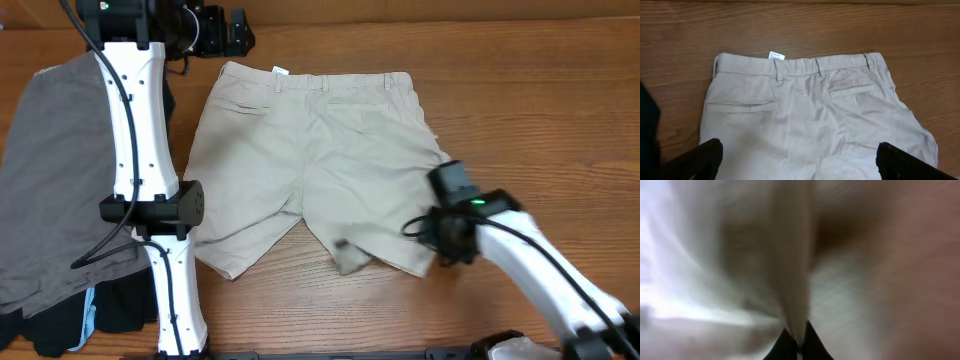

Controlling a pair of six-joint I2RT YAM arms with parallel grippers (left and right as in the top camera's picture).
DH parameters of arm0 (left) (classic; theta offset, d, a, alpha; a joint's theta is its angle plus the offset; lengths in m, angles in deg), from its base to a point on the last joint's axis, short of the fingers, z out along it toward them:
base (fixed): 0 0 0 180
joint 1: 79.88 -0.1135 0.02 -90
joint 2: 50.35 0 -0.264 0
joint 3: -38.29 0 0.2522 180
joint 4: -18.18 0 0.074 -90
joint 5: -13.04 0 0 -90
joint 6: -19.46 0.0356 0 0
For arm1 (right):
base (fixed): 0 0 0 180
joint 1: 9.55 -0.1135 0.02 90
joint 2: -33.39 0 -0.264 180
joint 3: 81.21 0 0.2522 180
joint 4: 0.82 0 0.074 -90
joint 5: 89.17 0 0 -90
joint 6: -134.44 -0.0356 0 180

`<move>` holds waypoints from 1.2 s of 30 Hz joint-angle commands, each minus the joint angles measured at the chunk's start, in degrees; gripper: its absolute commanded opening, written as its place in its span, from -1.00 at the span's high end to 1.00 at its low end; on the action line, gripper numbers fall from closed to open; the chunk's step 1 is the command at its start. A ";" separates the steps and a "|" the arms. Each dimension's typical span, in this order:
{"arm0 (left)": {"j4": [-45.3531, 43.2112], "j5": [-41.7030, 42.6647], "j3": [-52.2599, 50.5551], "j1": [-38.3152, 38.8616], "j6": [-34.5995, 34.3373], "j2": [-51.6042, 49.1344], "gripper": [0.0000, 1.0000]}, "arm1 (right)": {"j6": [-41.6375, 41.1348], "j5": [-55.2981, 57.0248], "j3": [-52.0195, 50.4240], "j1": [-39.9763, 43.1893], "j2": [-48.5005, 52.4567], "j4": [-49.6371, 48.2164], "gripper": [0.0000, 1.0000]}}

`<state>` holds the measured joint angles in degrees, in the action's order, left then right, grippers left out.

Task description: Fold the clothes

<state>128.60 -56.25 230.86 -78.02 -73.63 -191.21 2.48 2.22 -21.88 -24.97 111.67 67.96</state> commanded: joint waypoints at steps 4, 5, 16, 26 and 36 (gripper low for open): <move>0.13 -0.39 0.92 2.03 -0.66 1.81 -1.00 | 9.92 -3.96 6.67 13.84 -10.27 6.86 0.93; 0.11 -0.39 0.92 2.32 -0.24 1.81 -1.00 | 11.08 -4.17 7.23 16.26 -10.91 7.93 0.93; -0.28 -5.75 -0.90 5.95 2.10 1.44 -1.00 | 24.04 -12.22 9.09 34.56 -11.32 8.11 -0.86; -2.99 -7.61 -22.01 7.45 6.05 1.40 -0.97 | 31.74 -22.10 18.51 30.16 -11.19 8.57 -0.80; -5.35 -7.61 -33.03 8.57 6.58 1.40 -0.97 | 29.46 -22.05 18.51 15.41 -2.10 0.57 -0.72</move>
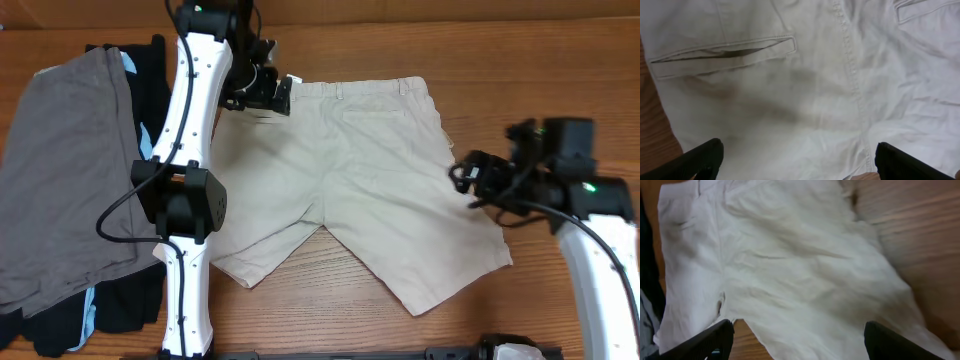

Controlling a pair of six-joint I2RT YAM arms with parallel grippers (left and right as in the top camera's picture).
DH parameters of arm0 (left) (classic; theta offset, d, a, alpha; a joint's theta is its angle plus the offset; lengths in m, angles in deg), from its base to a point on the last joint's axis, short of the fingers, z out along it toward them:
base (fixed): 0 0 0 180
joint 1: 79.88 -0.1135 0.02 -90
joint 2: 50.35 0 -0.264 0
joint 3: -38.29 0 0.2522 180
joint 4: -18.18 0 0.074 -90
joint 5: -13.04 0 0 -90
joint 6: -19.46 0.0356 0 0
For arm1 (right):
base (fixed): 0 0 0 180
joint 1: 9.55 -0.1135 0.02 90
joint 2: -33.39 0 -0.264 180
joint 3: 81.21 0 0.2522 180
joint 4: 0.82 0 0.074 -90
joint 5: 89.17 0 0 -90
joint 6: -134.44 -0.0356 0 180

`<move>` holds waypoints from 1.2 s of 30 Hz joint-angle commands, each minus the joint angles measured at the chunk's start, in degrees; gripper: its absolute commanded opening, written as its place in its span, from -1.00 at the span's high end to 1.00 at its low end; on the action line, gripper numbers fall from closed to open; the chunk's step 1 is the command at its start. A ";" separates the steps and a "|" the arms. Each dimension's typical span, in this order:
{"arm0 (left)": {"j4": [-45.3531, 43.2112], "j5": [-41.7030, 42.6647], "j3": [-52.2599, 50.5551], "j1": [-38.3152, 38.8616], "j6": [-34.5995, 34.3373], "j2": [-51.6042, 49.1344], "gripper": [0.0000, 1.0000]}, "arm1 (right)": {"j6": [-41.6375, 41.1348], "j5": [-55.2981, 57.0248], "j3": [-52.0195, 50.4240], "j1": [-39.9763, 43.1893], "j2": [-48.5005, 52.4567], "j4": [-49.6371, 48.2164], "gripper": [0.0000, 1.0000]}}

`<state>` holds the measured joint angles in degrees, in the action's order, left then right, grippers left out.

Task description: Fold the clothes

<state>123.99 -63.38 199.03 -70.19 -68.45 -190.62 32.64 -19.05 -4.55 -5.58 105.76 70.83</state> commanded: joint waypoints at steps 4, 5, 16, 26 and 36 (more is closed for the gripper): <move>-2.03 -0.46 -1.22 0.81 1.36 0.81 -0.99 | -1.95 -0.79 1.18 -8.96 10.84 -6.93 -0.71; -2.25 -0.46 -1.22 0.81 1.33 0.81 -1.00 | -1.97 -0.79 1.18 -10.01 12.81 -8.09 -0.71; -2.73 1.01 -1.22 1.29 1.88 0.81 -1.00 | -3.06 0.28 1.16 -11.10 29.86 -15.87 -0.71; -4.79 1.07 -1.22 3.54 2.14 0.81 -1.00 | -2.54 4.44 1.16 -2.95 34.29 -20.63 -0.47; -8.59 0.81 -1.22 6.80 2.21 0.81 -0.99 | 1.60 5.07 1.16 7.19 34.38 -29.29 -0.32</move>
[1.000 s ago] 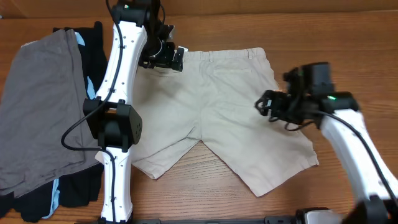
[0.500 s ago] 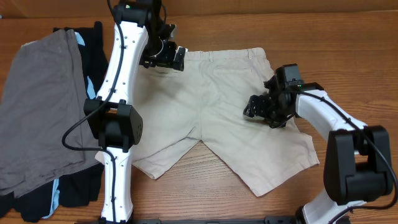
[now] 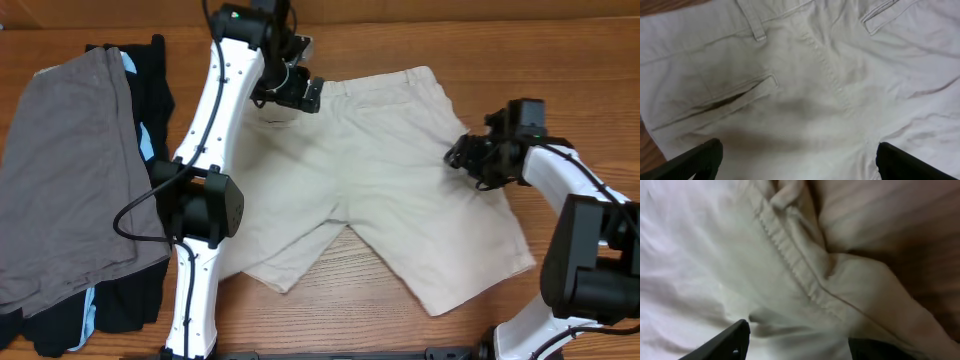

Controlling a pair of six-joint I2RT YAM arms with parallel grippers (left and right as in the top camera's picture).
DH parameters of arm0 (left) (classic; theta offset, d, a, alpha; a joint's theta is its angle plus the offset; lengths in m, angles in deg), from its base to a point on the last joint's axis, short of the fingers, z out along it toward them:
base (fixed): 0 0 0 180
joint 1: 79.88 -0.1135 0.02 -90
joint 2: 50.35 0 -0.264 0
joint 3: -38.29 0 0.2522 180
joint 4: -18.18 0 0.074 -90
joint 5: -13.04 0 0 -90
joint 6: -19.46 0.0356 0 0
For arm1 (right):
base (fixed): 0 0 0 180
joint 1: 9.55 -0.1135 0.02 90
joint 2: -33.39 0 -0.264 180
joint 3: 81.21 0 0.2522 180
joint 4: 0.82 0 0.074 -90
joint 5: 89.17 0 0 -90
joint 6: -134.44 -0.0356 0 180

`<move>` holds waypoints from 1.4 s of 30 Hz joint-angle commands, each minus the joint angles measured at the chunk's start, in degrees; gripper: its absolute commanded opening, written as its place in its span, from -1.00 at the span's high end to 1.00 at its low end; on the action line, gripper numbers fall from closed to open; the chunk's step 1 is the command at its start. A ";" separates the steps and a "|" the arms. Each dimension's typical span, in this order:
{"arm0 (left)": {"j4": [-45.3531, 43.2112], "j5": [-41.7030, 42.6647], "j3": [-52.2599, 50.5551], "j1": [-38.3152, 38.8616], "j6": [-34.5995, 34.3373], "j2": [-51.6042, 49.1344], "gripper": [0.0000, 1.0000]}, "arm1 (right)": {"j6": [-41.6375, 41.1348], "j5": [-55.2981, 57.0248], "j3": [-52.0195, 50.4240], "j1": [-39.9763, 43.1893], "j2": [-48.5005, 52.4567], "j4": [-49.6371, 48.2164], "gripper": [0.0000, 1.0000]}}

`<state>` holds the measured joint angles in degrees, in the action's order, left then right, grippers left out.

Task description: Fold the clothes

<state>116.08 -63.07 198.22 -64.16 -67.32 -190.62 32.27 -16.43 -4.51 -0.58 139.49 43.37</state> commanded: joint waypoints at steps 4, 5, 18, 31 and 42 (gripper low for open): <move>-1.97 0.52 -0.42 0.92 1.07 0.81 -1.00 | 1.99 2.69 1.11 5.01 0.66 -7.04 -0.32; -2.23 0.52 -0.42 0.92 1.07 0.81 -1.00 | 1.97 2.64 1.18 5.64 0.66 -8.20 -0.31; -2.91 0.50 1.84 -0.92 1.05 1.73 -1.00 | 2.78 -3.80 21.94 5.79 -3.76 13.97 -0.87; 10.67 -6.49 10.78 -6.16 -6.03 7.50 -0.99 | -0.33 -3.82 23.96 -14.43 -16.70 40.50 -0.94; 12.57 -6.93 10.71 -9.33 -7.43 8.28 -1.00 | -14.64 0.85 7.06 -42.12 -16.70 31.65 -0.91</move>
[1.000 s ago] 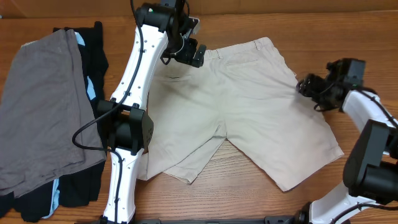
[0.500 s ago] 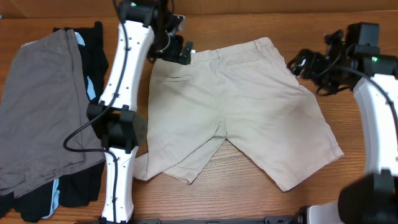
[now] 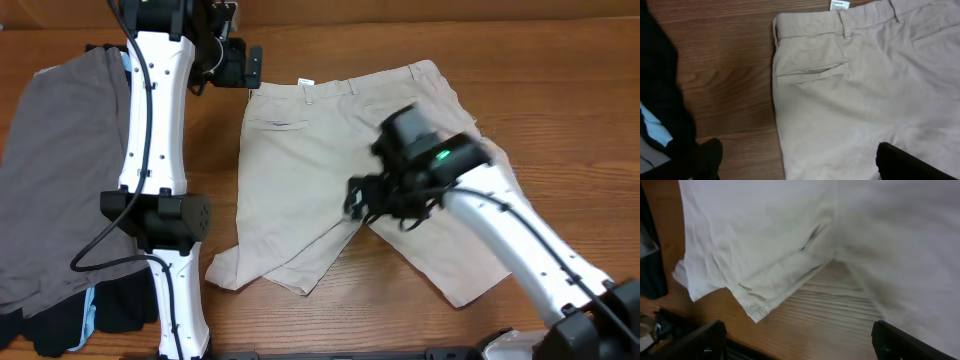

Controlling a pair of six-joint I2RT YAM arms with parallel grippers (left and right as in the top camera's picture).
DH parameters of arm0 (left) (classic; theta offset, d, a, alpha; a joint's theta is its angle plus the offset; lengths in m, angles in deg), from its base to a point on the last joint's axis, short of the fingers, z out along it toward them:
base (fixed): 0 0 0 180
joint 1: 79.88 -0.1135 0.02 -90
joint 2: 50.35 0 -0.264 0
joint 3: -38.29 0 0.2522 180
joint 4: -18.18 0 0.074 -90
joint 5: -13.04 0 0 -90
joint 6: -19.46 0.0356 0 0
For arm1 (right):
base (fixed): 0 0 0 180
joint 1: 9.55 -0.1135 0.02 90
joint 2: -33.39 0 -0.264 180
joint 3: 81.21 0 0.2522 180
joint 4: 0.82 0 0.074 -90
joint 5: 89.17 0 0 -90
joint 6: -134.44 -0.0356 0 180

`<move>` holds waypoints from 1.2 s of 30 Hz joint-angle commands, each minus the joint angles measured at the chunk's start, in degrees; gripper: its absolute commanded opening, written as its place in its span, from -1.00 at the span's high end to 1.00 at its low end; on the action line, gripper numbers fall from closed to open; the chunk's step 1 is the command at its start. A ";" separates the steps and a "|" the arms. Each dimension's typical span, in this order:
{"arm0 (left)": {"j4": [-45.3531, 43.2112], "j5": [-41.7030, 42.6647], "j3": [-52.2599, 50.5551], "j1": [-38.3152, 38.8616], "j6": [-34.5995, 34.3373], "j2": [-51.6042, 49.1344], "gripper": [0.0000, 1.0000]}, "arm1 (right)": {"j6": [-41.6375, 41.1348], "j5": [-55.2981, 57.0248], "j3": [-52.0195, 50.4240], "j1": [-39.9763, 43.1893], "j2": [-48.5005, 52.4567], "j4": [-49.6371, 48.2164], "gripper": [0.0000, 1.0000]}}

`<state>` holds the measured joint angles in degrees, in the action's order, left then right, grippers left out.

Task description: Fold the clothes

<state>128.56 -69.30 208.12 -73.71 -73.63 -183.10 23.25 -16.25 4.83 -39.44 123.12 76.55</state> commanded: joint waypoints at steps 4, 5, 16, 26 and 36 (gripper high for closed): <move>-0.20 -0.76 0.81 0.20 -0.96 0.76 -1.00 | -6.08 1.33 -6.36 -11.65 -0.28 -5.92 -0.86; -0.26 -0.76 0.81 0.20 -0.96 0.76 -1.00 | -6.03 2.21 -7.17 -13.68 -0.28 -6.93 -0.84; -2.03 -0.74 0.79 0.22 -0.98 0.74 -1.00 | 2.67 17.03 -9.27 -25.33 -0.11 -8.52 -0.72; -2.27 2.05 0.26 1.66 1.53 0.63 -1.00 | -4.90 17.00 -9.27 -23.45 -0.11 -10.86 -0.77; -0.52 0.94 -7.04 5.35 5.60 -0.26 -1.00 | -7.82 11.91 -9.27 -14.29 -0.11 -9.79 -0.77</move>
<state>127.97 -68.84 203.23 -69.14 -70.53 -183.10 16.99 -4.38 -4.25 -56.33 123.14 66.48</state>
